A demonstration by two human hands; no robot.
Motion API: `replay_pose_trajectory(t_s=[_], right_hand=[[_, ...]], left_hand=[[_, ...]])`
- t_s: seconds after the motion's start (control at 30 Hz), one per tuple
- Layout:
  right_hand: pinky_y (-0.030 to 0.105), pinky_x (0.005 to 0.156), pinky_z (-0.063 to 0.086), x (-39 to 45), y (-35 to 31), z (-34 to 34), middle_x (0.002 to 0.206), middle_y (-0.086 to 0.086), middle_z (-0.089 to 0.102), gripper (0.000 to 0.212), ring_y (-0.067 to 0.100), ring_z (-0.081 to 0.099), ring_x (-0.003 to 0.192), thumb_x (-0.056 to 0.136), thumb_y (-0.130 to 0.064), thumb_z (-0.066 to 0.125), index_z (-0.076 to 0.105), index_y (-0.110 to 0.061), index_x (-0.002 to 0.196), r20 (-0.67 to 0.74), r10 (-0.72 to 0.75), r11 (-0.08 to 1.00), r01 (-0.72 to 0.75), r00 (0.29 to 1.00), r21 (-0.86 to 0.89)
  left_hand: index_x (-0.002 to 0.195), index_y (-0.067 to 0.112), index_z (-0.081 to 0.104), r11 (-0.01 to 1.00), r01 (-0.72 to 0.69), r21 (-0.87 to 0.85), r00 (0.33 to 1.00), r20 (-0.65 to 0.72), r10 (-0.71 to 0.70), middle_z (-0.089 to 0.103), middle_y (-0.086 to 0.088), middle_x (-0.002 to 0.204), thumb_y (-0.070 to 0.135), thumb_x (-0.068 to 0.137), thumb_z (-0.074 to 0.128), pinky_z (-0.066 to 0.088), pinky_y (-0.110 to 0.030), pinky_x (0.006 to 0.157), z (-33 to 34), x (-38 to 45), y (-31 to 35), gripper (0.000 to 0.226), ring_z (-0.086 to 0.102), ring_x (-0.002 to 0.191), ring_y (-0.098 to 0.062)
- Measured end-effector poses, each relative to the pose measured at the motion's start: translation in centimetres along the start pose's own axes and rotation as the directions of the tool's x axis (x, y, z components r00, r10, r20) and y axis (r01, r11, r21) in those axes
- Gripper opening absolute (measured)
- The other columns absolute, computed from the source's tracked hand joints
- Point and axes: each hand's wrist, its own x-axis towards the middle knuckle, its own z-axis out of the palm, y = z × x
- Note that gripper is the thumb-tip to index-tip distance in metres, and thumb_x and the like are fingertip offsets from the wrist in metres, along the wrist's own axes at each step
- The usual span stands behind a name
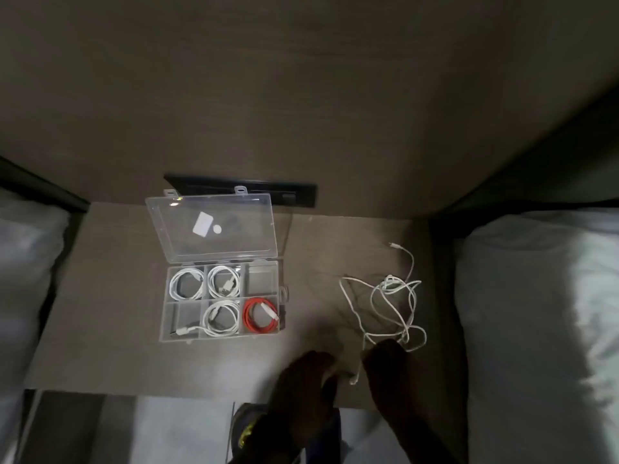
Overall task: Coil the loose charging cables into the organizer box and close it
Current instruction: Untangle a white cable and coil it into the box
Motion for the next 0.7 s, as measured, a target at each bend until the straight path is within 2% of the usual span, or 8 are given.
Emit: replay_pose_trajectory(t_s=[0.13, 0.27, 0.33, 0.43, 0.5, 0.6, 0.67, 0.7], right_hand=[[0.014, 0.063, 0.041, -0.8, 0.4, 1.9, 0.078, -0.011, 0.063, 0.021, -0.001, 0.057, 0.069, 0.096, -0.020, 0.057, 0.058, -0.028, 0.076, -0.002, 0.287, 0.910, -0.272, 0.958, 0.313], [0.039, 0.064, 0.055, 0.2, -0.3, 0.9, 0.068, -0.002, 0.068, 0.025, 0.009, 0.065, 0.062, 0.093, -0.018, 0.059, 0.064, -0.032, 0.073, -0.043, 0.253, 0.848, -0.200, 0.967, 0.490], [0.046, 0.068, 0.057, 0.8, -0.5, -0.3, 0.071, -0.005, 0.069, 0.036, 0.018, 0.067, 0.068, 0.086, -0.003, 0.065, 0.064, -0.036, 0.071, -0.160, 0.161, 0.871, -0.065, 0.974, 0.487], [0.037, 0.086, 0.055, 1.4, -1.4, -2.5, 0.102, -0.004, 0.068, 0.045, 0.015, 0.066, 0.096, 0.078, 0.009, 0.053, 0.068, -0.029, 0.096, -0.328, -0.090, 0.898, 0.219, 0.940, 0.383], [0.027, 0.090, 0.049, 1.8, -2.1, -3.8, 0.110, -0.011, 0.064, 0.046, 0.007, 0.061, 0.100, 0.082, -0.003, 0.049, 0.066, -0.030, 0.115, -0.211, -0.172, 0.881, 0.246, 0.962, 0.403], [0.027, 0.078, 0.048, 2.7, -3.4, -5.6, 0.096, 0.001, 0.069, 0.027, 0.012, 0.059, 0.081, 0.093, -0.011, 0.048, 0.067, -0.018, 0.112, -0.024, -0.163, 0.842, 0.152, 0.986, 0.518], [0.023, 0.074, 0.047, 3.1, -4.6, -6.8, 0.092, 0.015, 0.072, 0.020, 0.021, 0.064, 0.077, 0.097, -0.009, 0.048, 0.067, -0.005, 0.102, -0.091, -0.200, 0.831, 0.218, 0.975, 0.511], [0.025, 0.072, 0.048, 3.2, -5.4, -7.4, 0.086, 0.009, 0.072, 0.022, 0.020, 0.064, 0.075, 0.097, -0.017, 0.047, 0.067, -0.008, 0.096, -0.119, -0.234, 0.824, 0.262, 0.965, 0.502]], left_hand=[[0.125, 0.023, 0.061, 0.936, 0.163, -0.313, 0.986, 0.089, -0.142, 0.065, 0.008, 0.119, 0.040, 0.092, 0.058, 0.049, -0.026, 0.096, 2.2, -0.2, 1.5, 0.037, 0.060, 0.108, -0.006], [0.098, 0.018, 0.069, 0.873, 0.289, -0.393, 0.956, 0.167, -0.242, 0.069, 0.001, 0.100, 0.035, 0.096, 0.051, 0.041, -0.009, 0.070, 1.3, 1.4, 3.0, 0.025, 0.057, 0.084, -0.002], [0.090, 0.013, 0.067, 0.774, 0.389, -0.499, 0.921, 0.234, -0.312, 0.069, -0.007, 0.093, 0.021, 0.095, 0.051, 0.045, -0.017, 0.068, -0.2, 1.9, 4.4, 0.019, 0.062, 0.082, -0.012], [0.069, 0.008, 0.059, 0.399, 0.481, -0.781, 0.867, 0.356, -0.348, 0.061, -0.011, 0.067, 0.007, 0.088, 0.046, 0.048, -0.022, 0.051, -3.6, 1.8, 6.8, 0.024, 0.060, 0.056, -0.018], [0.062, 0.010, 0.053, 0.104, 0.414, -0.904, 0.890, 0.378, -0.256, 0.055, -0.008, 0.058, 0.009, 0.087, 0.046, 0.046, -0.023, 0.047, -6.3, 1.5, 8.2, 0.025, 0.056, 0.049, -0.017], [0.076, 0.014, 0.051, -0.334, 0.352, -0.874, 0.934, 0.353, 0.061, 0.046, 0.001, 0.060, 0.022, 0.094, 0.042, 0.034, -0.020, 0.046, -10.9, 1.2, 9.9, 0.022, 0.044, 0.046, -0.010], [0.085, 0.012, 0.056, -0.498, 0.295, -0.816, 0.955, 0.239, 0.174, 0.042, 0.006, 0.057, 0.026, 0.098, 0.038, 0.027, -0.018, 0.045, -13.3, 1.4, 10.3, 0.026, 0.037, 0.044, -0.006], [0.092, 0.010, 0.059, -0.538, 0.247, -0.806, 0.968, 0.176, 0.181, 0.041, 0.007, 0.057, 0.026, 0.100, 0.037, 0.027, -0.018, 0.045, -14.2, 1.6, 10.3, 0.028, 0.036, 0.045, -0.005]])
